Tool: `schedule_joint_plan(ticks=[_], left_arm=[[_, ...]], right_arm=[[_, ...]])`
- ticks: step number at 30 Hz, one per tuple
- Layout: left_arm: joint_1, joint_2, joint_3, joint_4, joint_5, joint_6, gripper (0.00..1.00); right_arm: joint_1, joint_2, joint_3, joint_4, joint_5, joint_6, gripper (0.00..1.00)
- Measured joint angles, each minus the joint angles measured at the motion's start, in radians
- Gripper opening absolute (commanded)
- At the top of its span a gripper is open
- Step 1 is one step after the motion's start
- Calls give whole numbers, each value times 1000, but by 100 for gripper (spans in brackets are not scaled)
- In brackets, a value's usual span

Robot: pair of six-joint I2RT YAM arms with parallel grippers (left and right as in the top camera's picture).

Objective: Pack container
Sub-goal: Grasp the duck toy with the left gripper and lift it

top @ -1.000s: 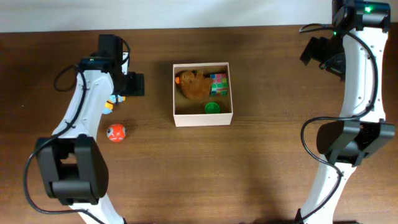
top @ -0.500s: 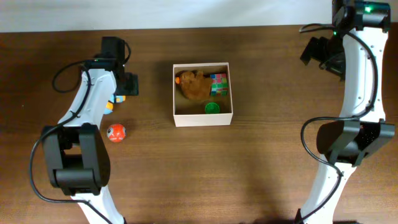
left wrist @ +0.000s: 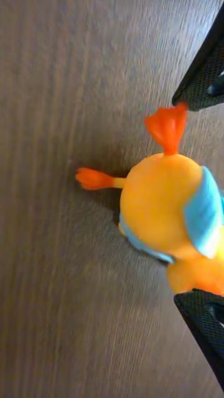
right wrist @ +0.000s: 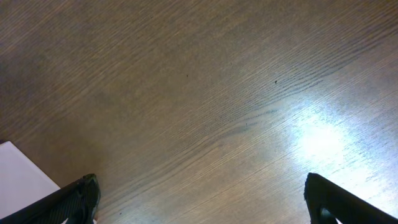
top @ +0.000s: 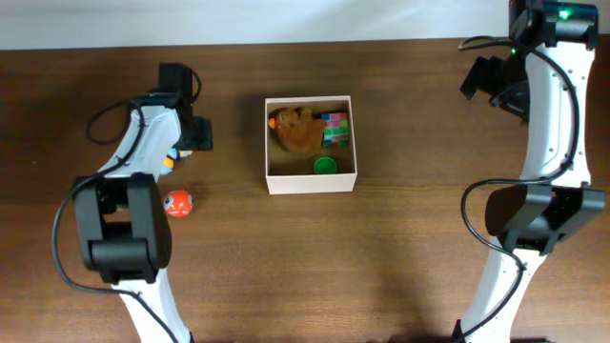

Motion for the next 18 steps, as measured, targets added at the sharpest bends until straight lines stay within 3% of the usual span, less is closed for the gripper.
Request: schedule_joint_plan(ticks=[2, 8, 11, 16, 18], left_arm=[[0, 18, 0, -4, 4, -3, 71], [0, 35, 0, -4, 14, 2, 67], [0, 42, 0, -4, 19, -2, 43], [2, 49, 0, -4, 31, -1, 22], [2, 49, 1, -4, 34, 1, 20]], right_arm=[[0, 0, 0, 0, 0, 0, 99], [0, 0, 0, 0, 0, 0, 99], [0, 0, 0, 0, 0, 0, 99], [0, 0, 0, 0, 0, 0, 99], [0, 0, 0, 0, 0, 0, 99]])
